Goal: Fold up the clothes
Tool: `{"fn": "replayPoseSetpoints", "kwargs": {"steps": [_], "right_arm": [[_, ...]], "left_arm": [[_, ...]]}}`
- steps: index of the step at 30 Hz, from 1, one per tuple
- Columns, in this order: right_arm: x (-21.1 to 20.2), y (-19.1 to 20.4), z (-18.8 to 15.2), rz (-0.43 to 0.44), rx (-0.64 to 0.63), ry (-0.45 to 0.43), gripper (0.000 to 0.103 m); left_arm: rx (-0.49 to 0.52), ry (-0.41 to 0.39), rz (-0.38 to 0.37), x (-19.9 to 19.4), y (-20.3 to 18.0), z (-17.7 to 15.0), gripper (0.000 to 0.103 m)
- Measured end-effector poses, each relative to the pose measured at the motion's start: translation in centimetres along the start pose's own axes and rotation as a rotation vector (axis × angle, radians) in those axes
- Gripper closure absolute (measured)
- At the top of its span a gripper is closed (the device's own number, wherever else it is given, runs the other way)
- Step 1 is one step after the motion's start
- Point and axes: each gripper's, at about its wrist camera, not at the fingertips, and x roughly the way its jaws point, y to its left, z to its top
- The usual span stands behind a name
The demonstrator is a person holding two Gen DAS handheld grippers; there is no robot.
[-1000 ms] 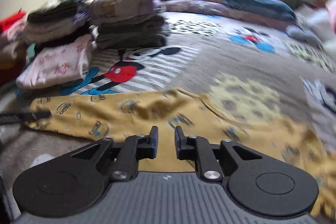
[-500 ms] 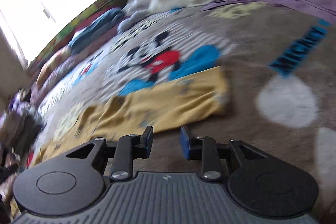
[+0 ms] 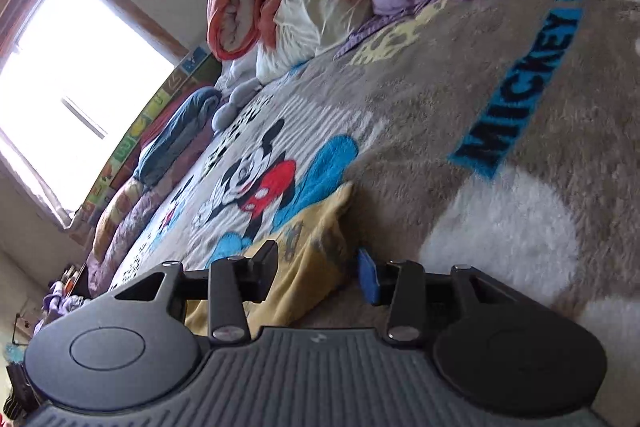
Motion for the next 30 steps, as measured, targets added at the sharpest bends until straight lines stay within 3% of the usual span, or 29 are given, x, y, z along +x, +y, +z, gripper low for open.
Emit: {"fn": "replayPoseSetpoints", "kwargs": {"steps": [2, 5, 7, 11, 13, 21, 27, 30], "right_arm": [[-0.7, -0.5, 0.3, 0.015, 0.034, -0.038, 0.058], [-1.3, -1.3, 0.8, 0.029, 0.057, -0.069, 0.055], [-1.1, -1.7, 1.0, 0.034, 0.071, -0.068, 0.053], [-0.5, -1.9, 1.0, 0.033, 0.081, -0.053, 0.048], [-0.4, -1.7, 1.0, 0.032, 0.073, -0.054, 0.046], [-0.5, -1.3, 1.1, 0.005, 0.048, -0.069, 0.042], [-1.5, -2.9, 1.6, -0.022, 0.109, -0.132, 0.042], [-1.0, -3.1, 1.5, -0.005, 0.096, -0.087, 0.042]], "left_arm": [[-0.078, -0.026, -0.049, -1.0, 0.4, 0.4, 0.083], [-0.068, -0.006, -0.091, -1.7, -0.6, -0.5, 0.083], [-0.033, 0.017, -0.056, -0.5, -1.1, -0.8, 0.083], [-0.107, 0.023, -0.009, 1.9, 0.1, 0.0, 0.083], [-0.037, -0.004, -0.043, 1.0, -2.1, -0.1, 0.083], [0.384, 0.099, -0.067, 3.5, -13.5, -5.6, 0.083], [0.380, 0.146, -0.116, 6.9, -16.3, -7.7, 0.083], [0.364, 0.164, -0.126, 7.9, -16.9, -8.1, 0.083]]}}
